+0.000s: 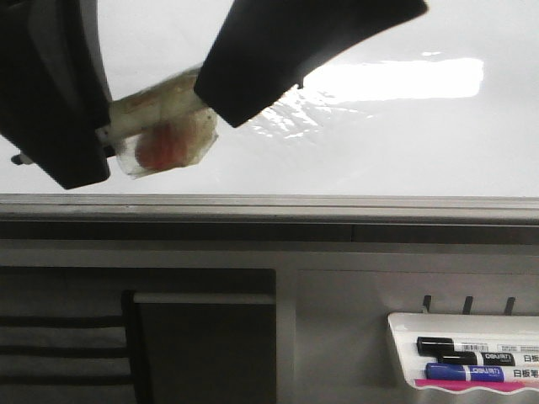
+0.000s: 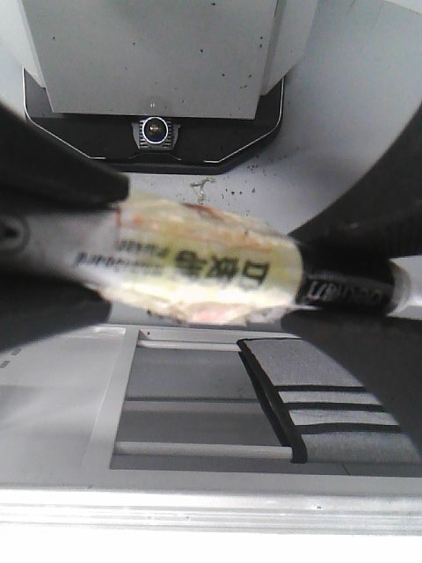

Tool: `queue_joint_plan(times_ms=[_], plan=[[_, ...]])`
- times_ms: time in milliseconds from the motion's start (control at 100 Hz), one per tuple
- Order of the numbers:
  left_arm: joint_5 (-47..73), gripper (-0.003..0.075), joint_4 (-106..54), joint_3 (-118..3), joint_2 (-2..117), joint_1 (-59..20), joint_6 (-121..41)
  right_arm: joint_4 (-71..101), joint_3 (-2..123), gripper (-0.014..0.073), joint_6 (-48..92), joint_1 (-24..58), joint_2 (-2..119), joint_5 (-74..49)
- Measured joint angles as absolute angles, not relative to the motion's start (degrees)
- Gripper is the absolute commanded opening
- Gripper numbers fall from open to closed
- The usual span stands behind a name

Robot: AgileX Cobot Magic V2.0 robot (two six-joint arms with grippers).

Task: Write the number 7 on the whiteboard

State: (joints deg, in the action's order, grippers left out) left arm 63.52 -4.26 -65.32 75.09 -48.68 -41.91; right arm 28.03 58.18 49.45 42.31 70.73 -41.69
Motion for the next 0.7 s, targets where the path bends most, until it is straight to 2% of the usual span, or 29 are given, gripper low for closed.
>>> queue_joint_plan(times_ms=[110,180,430,700], plan=[[62.6,0.0265,-4.5,-65.4,75.1,-48.7,-41.3,28.0,58.2,-0.0071,49.3,42.3,70.7,-41.7],[61.5,0.0331,-4.6,-65.4,75.1,-48.7,-40.2,27.5,58.2,-0.0071,49.2,42.3,70.7,-41.3],[56.4,0.0333,-1.4,-65.4,71.6,-45.6,-28.5,23.0,58.2,-0.0071,43.9,37.6,67.4,-41.9],[49.5,0.0333,-7.5,-59.8,59.3,-32.1,-24.2,13.7,57.7,-0.0071,30.7,23.5,61.8,-53.4]])
